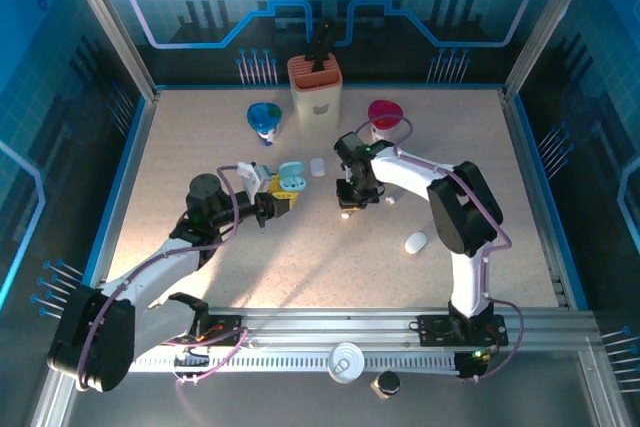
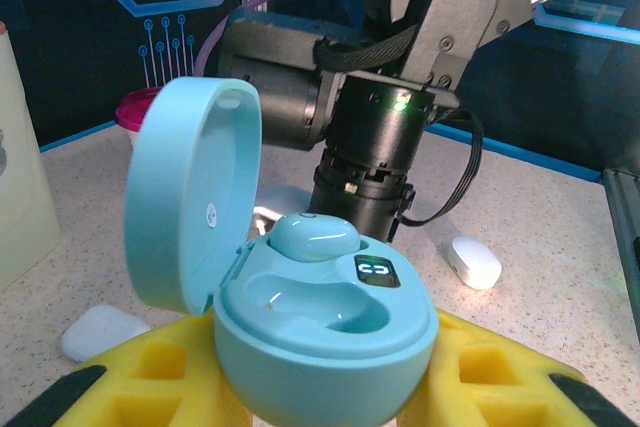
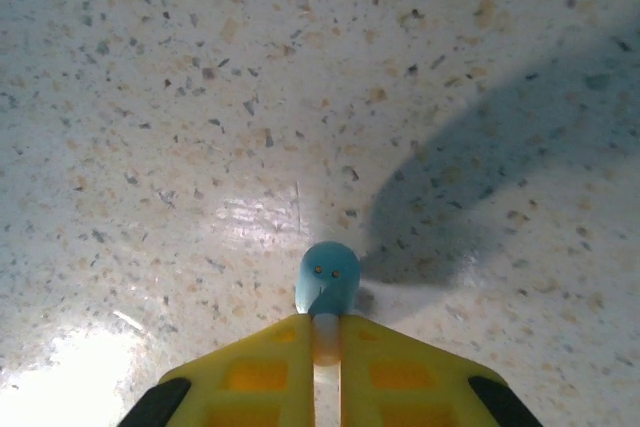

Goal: Insert the wireless bluetooth earbuds into the charging case

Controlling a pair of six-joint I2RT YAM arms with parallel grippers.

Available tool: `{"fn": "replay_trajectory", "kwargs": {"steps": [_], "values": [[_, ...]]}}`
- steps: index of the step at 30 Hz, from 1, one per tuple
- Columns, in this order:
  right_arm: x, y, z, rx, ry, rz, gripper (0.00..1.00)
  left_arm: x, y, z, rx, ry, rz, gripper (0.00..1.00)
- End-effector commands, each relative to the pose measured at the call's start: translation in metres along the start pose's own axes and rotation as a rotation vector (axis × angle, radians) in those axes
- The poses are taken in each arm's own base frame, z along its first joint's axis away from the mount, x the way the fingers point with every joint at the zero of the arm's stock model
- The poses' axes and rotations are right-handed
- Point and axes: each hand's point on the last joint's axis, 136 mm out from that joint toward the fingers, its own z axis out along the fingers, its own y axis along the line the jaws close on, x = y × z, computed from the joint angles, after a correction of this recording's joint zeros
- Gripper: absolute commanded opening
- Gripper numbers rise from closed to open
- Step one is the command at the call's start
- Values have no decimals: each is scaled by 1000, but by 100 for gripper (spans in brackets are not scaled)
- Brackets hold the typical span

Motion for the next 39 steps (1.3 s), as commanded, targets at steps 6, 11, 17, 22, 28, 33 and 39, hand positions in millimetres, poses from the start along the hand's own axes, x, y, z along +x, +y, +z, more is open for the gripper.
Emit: {"fn": "replay_trajectory", "kwargs": {"steps": [6,11,17,22,28,33,39], "values": [[21,-34,-32,35,-24,62,11,2,2,-2,-2,-5,17,32],[50,-58,-23,96,65,87,11,1,1,-2,3,-6,20,33],[61,-70,-19,160,100,68,11,6,0,-1,7,0,11,33],[56,-61,-12,149,120,44,15,4,1,-1,7,-5,12,33],[48,-47,-6,137,131,7,14,5,1,-2,1,0,10,33],[43,-36,-7,136,131,-21,19,7,1,-2,0,3,6,33],[39,-23,-8,121,128,-39,25,7,1,-3,-1,3,8,33]]}}
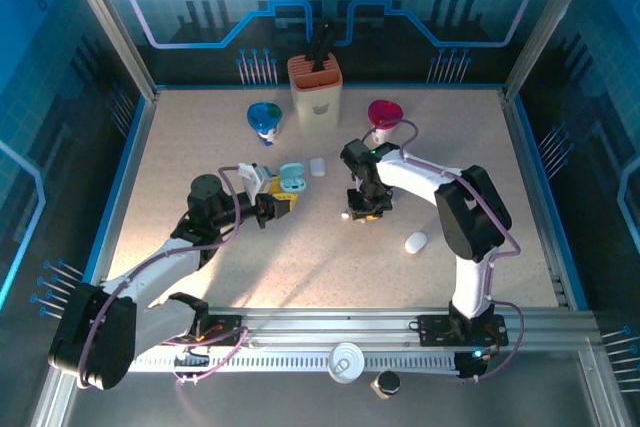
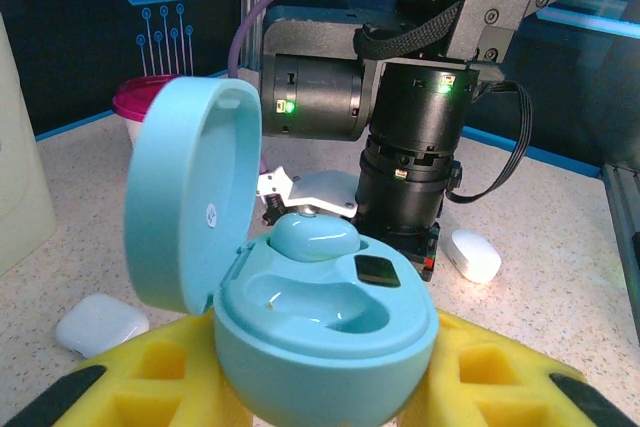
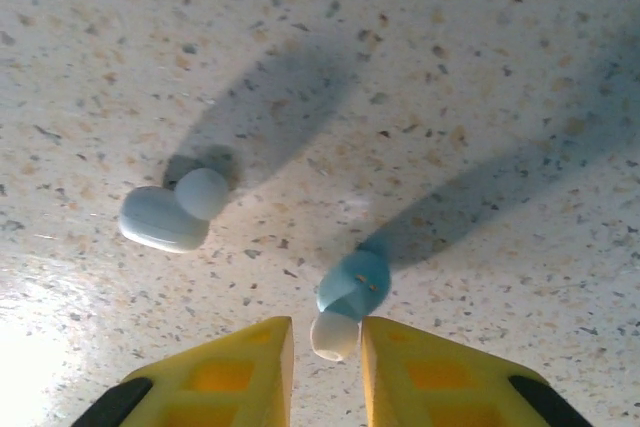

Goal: Insert the wireless bluetooth earbuds into the charging case

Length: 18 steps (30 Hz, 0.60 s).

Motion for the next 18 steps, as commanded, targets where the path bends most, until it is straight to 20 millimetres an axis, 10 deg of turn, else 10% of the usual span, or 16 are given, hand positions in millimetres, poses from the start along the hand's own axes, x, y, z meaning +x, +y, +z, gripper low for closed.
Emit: {"fn": "replay_trajectory", "kwargs": {"steps": [1,18], "values": [[2,10,-2,-8,25,-21,25,1,0,-3,-1,-8,19,33],[-11,13,-18,-47,-76,2,31,2,0,-4,-4,-8,21,34]]}}
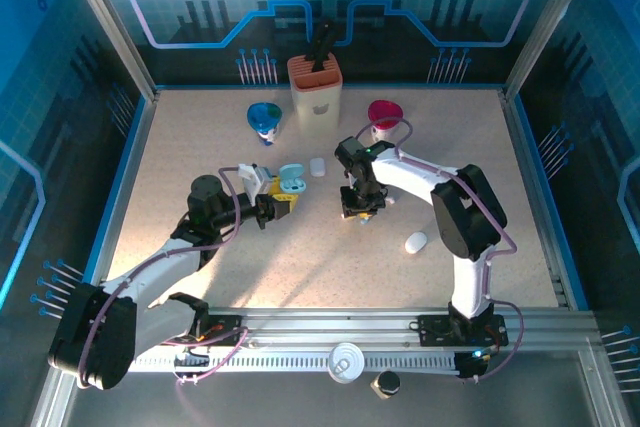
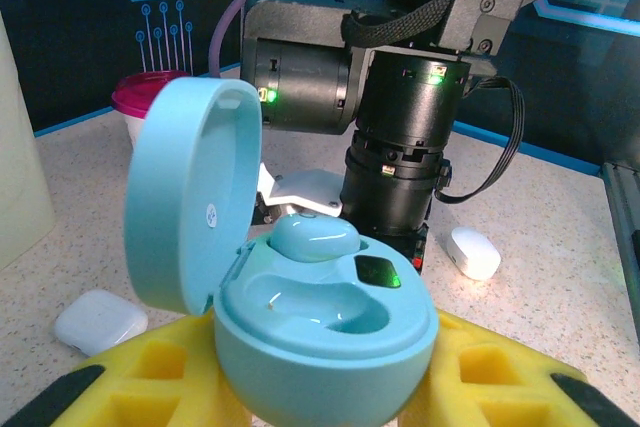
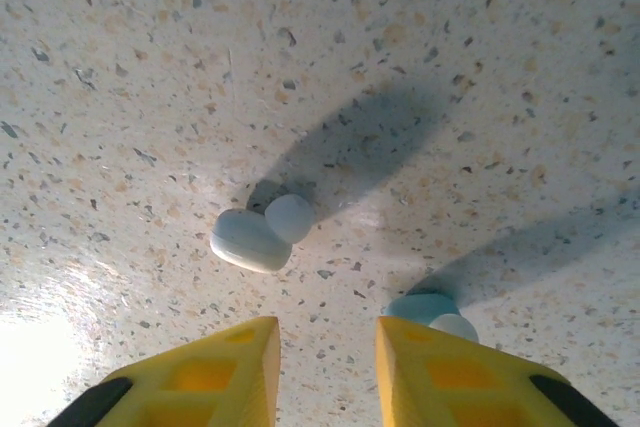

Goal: Insert the wireless bluetooth earbuds into the charging case

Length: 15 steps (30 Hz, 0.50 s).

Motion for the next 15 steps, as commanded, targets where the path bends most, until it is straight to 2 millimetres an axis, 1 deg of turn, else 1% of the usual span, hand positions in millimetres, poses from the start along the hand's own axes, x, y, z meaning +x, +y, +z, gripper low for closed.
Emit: {"fn": "replay_trajectory", "kwargs": {"steps": [1,5,7,10,12,15], "values": [[-3,-6,-16,-4,-55,25,32,0,1,-3,-3,-13,25,34],[-1,-16,-11,-5,-38,48,35,0,1,-2,0,-13,22,34],[0,-16,-7,-20,-30,50,35,-1,1,-3,0,-14,23,34],[3,-17,-2,-25,-9,50,30,0,0,-3,2,-13,21,34],[5,-19,0,-21,-2,52,24,0,0,-3,0,-13,19,34],[10,-20,2,-21,11,53,20,0,0,-3,0,-12,19,34]]}}
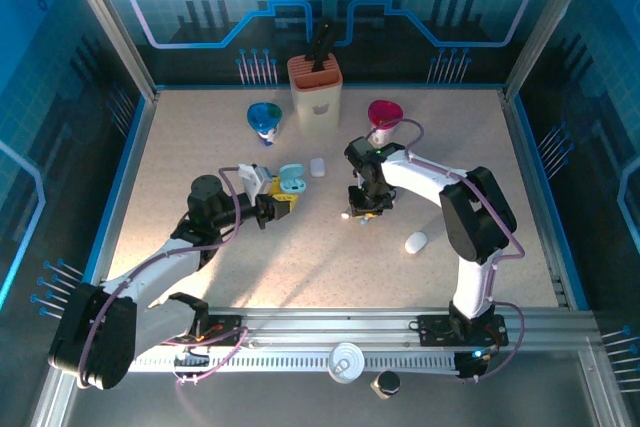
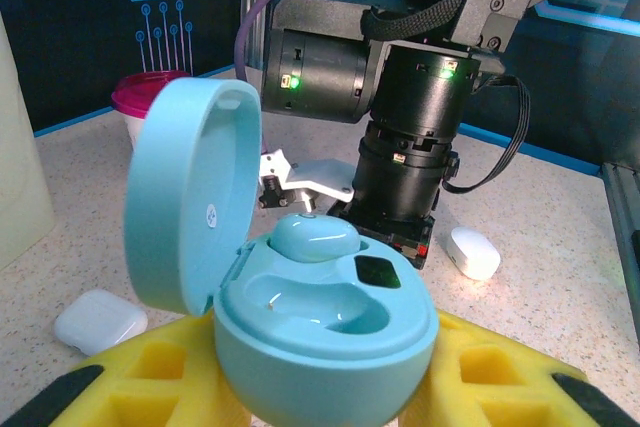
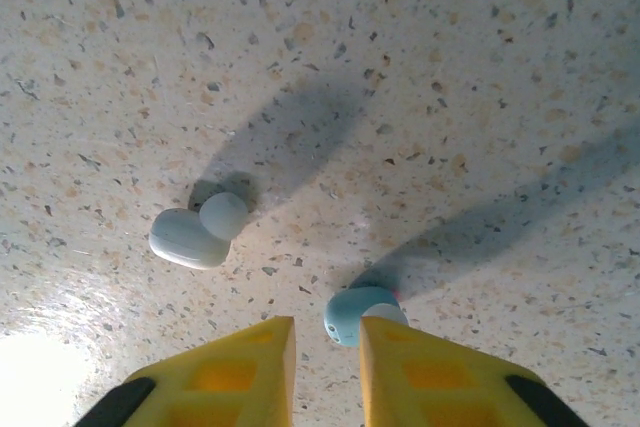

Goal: Insert the wireless bluetooth earbuds into the charging case

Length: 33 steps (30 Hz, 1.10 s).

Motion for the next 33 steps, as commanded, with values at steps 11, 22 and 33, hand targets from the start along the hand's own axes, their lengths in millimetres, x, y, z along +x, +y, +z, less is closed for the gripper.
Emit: {"fn": "replay_trajectory", "kwargs": {"steps": [11,22,33], "values": [[27,-13,5,4,48,23,17,0,-1,-3,3,-11,16,34],[46,-10,5,-2,33,56,26,0,-1,-3,6,-9,13,34],[23,1,-30,-86,-109,-28,39,0,-2,-3,11,-11,18,34]]}}
